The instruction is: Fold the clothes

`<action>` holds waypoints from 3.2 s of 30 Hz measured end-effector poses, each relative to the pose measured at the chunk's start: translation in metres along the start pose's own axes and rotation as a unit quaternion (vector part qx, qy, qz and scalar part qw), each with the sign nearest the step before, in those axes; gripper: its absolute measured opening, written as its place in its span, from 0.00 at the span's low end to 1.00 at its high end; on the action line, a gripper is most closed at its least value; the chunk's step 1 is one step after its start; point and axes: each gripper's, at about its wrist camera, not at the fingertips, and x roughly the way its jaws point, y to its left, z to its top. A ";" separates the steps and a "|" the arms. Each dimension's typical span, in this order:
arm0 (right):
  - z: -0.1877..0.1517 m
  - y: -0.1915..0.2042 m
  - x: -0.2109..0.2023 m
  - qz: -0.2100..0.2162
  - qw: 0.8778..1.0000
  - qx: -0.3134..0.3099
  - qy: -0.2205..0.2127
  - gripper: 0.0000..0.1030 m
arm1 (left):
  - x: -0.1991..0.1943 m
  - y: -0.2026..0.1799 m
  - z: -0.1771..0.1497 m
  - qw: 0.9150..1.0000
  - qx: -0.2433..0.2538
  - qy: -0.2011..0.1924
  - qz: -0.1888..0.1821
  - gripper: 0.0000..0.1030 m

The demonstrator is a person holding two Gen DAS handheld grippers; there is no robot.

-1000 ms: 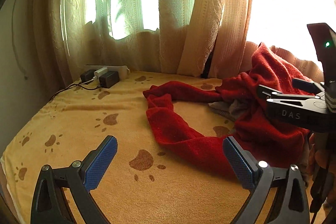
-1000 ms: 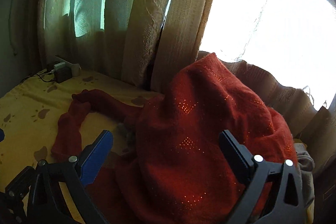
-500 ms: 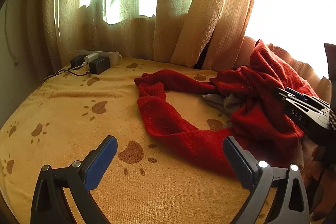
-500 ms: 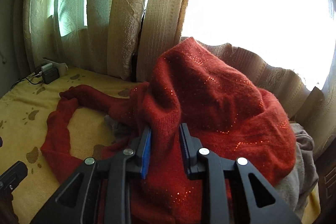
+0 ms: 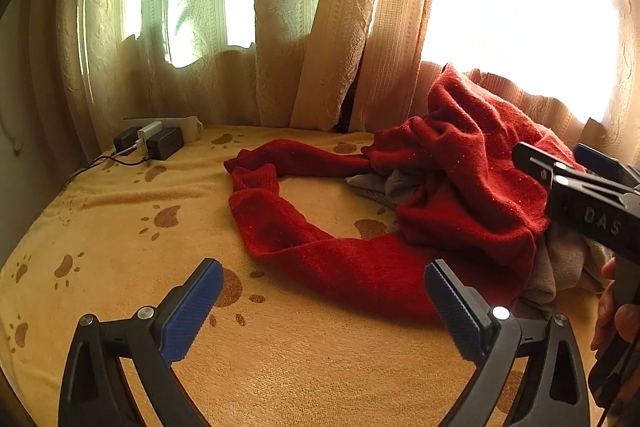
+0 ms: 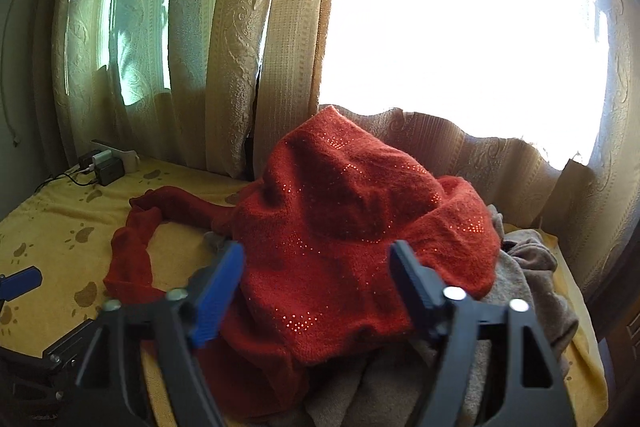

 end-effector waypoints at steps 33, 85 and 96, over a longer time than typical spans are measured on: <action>-0.013 0.028 0.103 0.007 0.998 -0.012 0.065 0.15 | 0.000 0.034 0.013 0.998 -0.041 -0.032 0.028 0.99; 0.001 0.010 0.086 0.026 0.995 0.018 0.090 0.08 | 0.021 0.030 0.002 0.999 -0.045 0.021 0.021 0.99; -0.028 -0.024 -0.078 0.272 0.952 0.141 0.019 0.07 | 0.027 0.041 0.001 0.993 -0.088 0.063 -0.045 0.99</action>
